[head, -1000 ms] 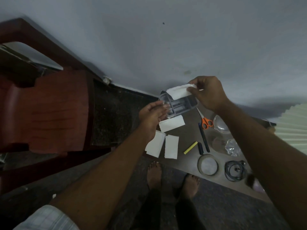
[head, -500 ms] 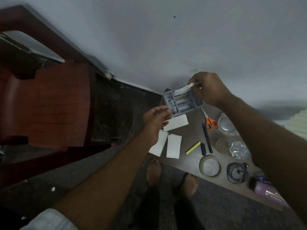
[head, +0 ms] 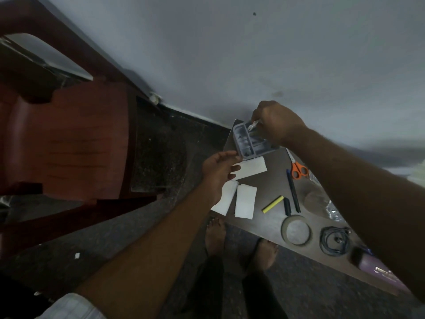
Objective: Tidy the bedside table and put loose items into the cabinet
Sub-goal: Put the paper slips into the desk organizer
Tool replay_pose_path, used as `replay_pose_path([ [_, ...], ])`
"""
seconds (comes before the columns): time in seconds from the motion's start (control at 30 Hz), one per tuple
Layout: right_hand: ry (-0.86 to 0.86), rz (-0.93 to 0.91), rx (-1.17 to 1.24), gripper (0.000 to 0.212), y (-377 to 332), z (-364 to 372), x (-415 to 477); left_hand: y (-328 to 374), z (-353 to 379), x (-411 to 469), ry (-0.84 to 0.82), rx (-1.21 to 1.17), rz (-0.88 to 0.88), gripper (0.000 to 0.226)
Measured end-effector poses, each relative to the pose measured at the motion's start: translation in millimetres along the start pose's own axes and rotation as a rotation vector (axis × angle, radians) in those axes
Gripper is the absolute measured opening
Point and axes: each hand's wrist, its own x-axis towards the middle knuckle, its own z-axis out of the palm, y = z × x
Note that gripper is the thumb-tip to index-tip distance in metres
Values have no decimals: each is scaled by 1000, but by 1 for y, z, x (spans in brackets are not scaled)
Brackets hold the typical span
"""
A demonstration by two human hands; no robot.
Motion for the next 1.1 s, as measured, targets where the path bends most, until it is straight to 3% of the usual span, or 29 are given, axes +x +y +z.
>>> replay_pose_path([
  [0.3,30,96,40,39,-3,8,-5,-10,-6,5,15,15,-10,25],
  [0.5,266,160,236,40,-2,19,-29,-11,-7,2,21,27,-19,24],
  [0.73,393,217,347,26,-12,34,-62,-12,-2,-9,15,113,-11,24],
  [0.93,344,338,485,20,-19,52,-101,-29,3,-18,43,195,-35,19],
  [1.1,277,440,553,18,-28,88,-133,-61,8,-24,159,384,-16,22],
])
